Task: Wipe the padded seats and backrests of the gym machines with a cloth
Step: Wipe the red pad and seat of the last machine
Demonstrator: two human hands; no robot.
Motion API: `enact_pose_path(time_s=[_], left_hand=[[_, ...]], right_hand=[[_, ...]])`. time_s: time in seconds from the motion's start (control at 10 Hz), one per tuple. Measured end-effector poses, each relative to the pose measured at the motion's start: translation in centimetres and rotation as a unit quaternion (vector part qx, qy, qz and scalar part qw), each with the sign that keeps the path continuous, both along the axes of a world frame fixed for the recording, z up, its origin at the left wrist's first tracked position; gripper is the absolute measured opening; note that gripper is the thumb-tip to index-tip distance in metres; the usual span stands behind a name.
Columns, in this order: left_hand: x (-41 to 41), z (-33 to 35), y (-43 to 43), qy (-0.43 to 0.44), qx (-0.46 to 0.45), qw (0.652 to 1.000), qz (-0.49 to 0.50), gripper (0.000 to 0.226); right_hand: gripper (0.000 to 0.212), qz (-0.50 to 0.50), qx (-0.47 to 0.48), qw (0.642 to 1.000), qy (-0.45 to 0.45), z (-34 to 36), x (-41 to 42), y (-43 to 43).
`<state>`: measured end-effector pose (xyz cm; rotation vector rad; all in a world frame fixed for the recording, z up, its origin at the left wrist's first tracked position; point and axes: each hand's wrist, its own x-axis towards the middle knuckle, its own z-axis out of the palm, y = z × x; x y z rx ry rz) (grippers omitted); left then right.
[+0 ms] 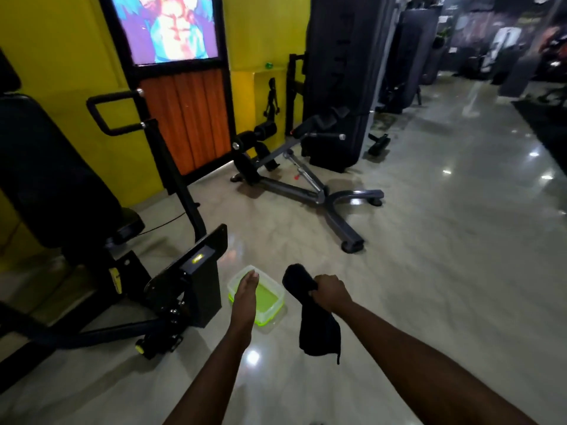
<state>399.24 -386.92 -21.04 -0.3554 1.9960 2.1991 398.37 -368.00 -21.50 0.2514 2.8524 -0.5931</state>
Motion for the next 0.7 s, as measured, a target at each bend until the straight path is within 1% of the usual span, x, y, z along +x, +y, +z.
enact_pose_path(time_s=[0.1, 0.2, 0.3, 0.4, 0.5, 0.6, 0.7], left_hand=[[-3.6, 0.5, 2.1, -0.005, -0.015, 0.999, 0.03, 0.044], [-9.2, 0.6, 4.9, -0.022, -0.004, 0.996, 0.088, 0.043], [-12.1, 0.3, 6.1, -0.041, 0.003, 0.991, 0.127, 0.042], [-16.4, -0.1, 7.0, -0.044, 0.002, 0.987, 0.155, 0.041], [-20.1, -0.6, 7.5, -0.039, -0.01, 0.984, 0.171, 0.037], [-25.7, -0.7, 8.4, -0.047, -0.002, 0.978, 0.202, 0.034], [-29.7, -0.4, 8.7, -0.053, 0.002, 0.973, 0.227, 0.035]], right_hand=[[0.025, 0.016, -0.002, 1.0, -0.016, -0.4, -5.0, 1.5], [0.025, 0.038, -0.017, 0.999, -0.022, -0.5, -13.0, 2.8], [0.024, 0.047, -0.044, 0.998, -0.019, -0.7, -18.1, 2.6], [0.027, 0.053, -0.11, 0.992, -0.02, -1.4, -24.3, 1.6], [0.033, 0.088, -0.162, 0.982, -0.029, -1.8, -28.1, 1.5], [0.03, 0.153, -0.198, 0.968, -0.017, -1.2, -33.0, 2.2], [0.026, 0.16, -0.238, 0.958, 0.0, -0.2, -35.8, 3.0]])
